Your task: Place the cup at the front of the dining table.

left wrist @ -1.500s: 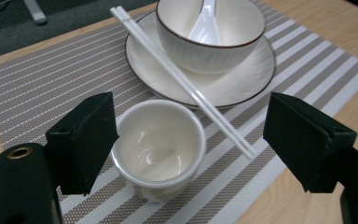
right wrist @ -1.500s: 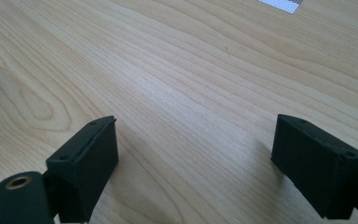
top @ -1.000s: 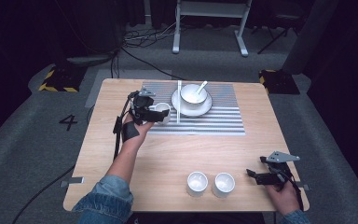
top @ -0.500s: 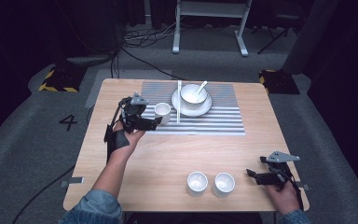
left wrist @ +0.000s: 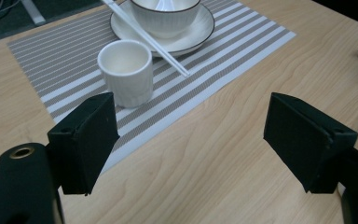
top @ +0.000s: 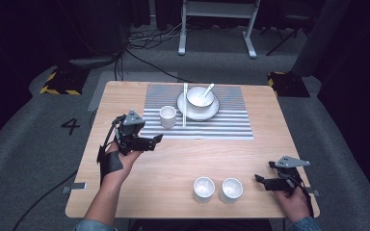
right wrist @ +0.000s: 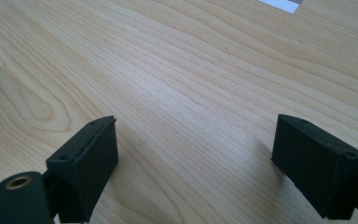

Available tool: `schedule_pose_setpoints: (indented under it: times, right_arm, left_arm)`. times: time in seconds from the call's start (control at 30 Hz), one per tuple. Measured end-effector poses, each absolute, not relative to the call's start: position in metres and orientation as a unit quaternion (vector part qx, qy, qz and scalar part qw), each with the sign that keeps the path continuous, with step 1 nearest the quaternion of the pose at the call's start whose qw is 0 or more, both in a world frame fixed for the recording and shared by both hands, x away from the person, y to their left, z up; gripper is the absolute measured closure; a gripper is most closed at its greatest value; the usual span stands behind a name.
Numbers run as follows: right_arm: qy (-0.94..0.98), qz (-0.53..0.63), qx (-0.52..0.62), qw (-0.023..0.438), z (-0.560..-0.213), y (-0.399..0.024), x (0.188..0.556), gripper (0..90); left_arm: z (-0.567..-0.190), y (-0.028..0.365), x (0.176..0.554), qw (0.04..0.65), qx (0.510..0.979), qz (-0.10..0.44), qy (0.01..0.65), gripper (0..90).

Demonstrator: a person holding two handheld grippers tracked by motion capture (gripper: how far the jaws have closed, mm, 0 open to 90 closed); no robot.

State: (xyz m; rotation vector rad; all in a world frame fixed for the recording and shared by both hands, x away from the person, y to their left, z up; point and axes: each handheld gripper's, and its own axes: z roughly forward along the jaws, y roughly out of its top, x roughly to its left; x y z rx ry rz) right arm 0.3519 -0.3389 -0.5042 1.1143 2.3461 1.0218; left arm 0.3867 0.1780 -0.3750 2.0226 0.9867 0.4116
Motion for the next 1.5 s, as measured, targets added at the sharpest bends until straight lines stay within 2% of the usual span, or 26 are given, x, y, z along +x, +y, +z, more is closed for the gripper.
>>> schedule_pose_setpoints:
  times: [0.2,0.37,0.77,1.5]
  right_arm:
    - [0.828,0.361,0.393,0.174,-0.504,-0.339,0.352,14.4]
    - [0.828,0.361,0.393,0.174,-0.504,-0.339,0.352,14.4]
    - [0.828,0.360,0.393,0.174,-0.504,-0.339,0.352,14.4]
    - [0.827,0.361,0.394,0.174,-0.504,-0.339,0.352,14.4]
  left_arm:
    - [-0.386,0.193,0.355,0.421,0.796,0.181,0.395,16.0]
    - [-0.401,0.201,0.343,0.409,0.797,0.203,0.397,15.2]
    - [-0.427,0.212,0.324,0.392,0.800,0.202,0.408,14.9]
    - [-0.476,0.214,0.306,0.348,0.819,0.152,0.430,15.0]
